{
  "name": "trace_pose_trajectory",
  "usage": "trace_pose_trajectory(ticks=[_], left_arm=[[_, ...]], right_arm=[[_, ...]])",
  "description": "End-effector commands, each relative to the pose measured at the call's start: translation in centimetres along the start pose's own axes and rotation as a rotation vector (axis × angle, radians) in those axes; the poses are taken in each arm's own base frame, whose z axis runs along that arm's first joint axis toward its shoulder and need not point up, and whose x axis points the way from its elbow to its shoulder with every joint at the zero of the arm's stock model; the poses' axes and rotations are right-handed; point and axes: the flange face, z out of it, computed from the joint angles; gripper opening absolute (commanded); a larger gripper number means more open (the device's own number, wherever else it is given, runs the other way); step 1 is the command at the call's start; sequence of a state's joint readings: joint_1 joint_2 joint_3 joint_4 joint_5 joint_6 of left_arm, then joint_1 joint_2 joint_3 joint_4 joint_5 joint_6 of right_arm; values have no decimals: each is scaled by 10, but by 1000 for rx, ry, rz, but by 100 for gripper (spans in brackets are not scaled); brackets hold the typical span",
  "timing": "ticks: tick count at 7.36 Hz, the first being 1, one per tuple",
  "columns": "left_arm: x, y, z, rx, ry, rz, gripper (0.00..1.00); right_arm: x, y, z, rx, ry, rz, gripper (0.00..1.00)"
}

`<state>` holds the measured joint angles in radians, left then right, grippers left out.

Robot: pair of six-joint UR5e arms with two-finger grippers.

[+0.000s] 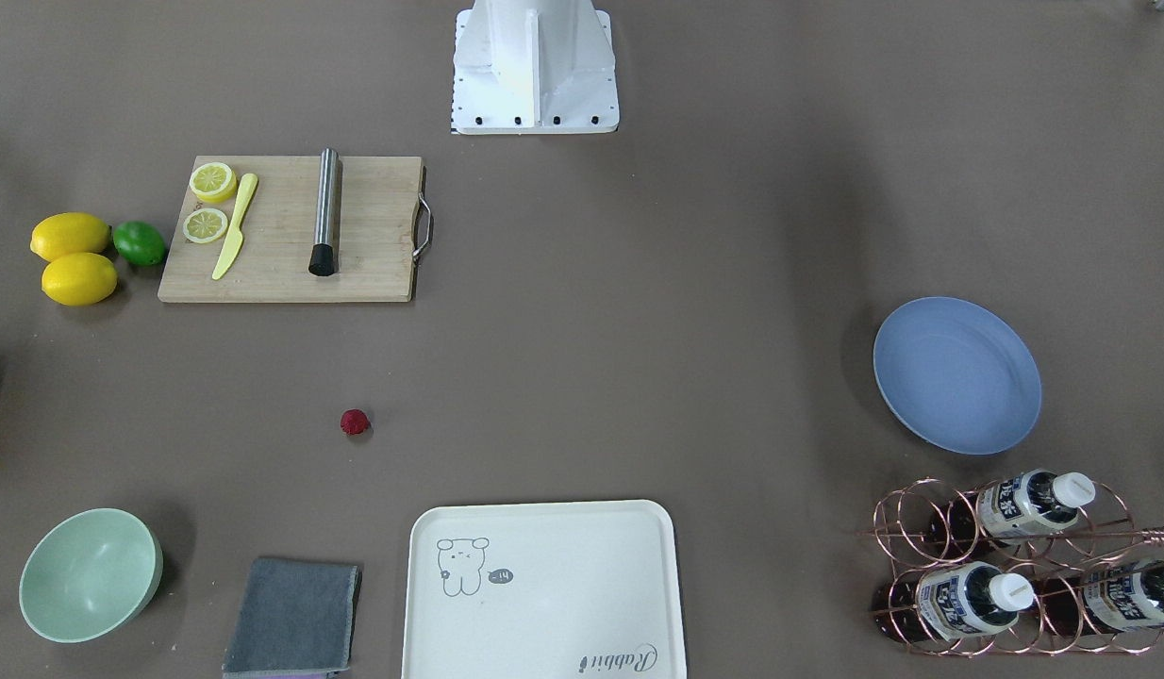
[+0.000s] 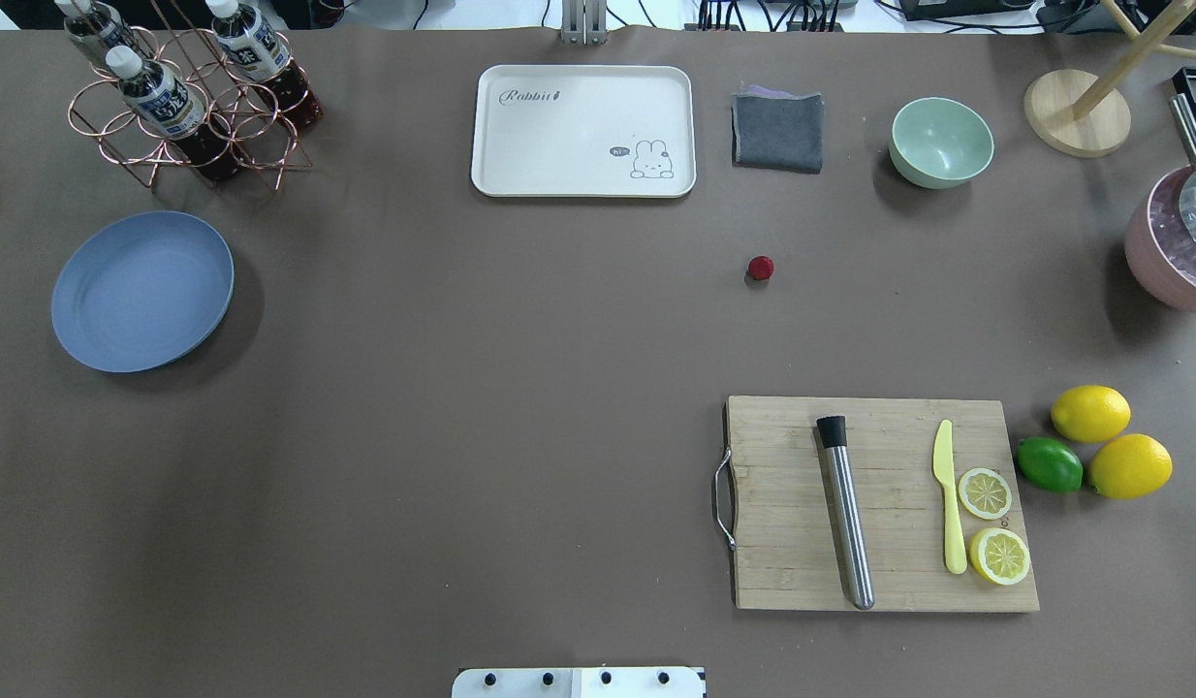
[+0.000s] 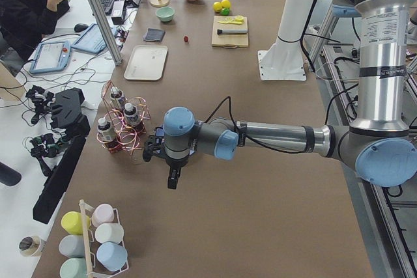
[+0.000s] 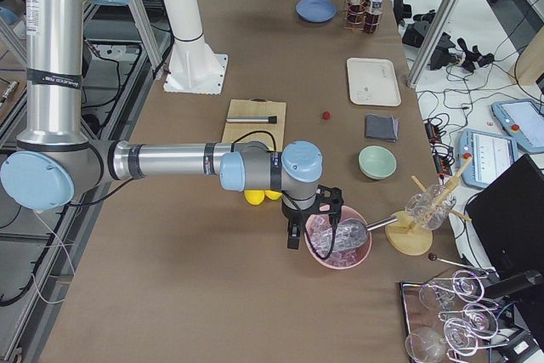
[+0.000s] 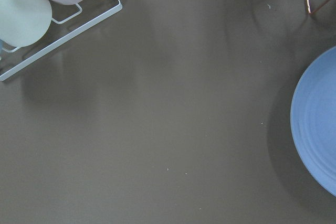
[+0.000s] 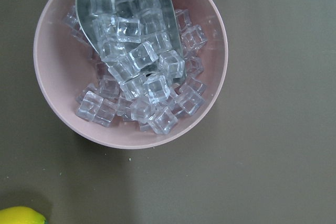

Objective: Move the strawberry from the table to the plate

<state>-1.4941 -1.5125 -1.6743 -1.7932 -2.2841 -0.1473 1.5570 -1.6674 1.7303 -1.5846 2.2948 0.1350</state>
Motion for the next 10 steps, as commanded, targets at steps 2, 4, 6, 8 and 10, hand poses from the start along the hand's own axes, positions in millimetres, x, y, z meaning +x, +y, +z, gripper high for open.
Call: trace_pose_trajectory(ticks=[2, 4, 6, 8, 10], left_arm=[[-2, 1, 2, -4, -1, -2, 99], [-3, 3, 4, -8, -1, -4, 99], [-9, 3, 10, -17, -2, -14, 99], [-5, -3, 6, -3, 1, -7, 99], [1, -10, 2, 11, 11, 7, 99]], right_arm=[[0, 0, 0, 0, 0, 0, 100], [-1, 0, -1, 1, 0, -1, 100], [-4, -1, -4, 8, -1, -7, 100], [-2, 1, -6, 13, -3, -5, 100], [1, -1, -4, 8, -4, -7, 100]])
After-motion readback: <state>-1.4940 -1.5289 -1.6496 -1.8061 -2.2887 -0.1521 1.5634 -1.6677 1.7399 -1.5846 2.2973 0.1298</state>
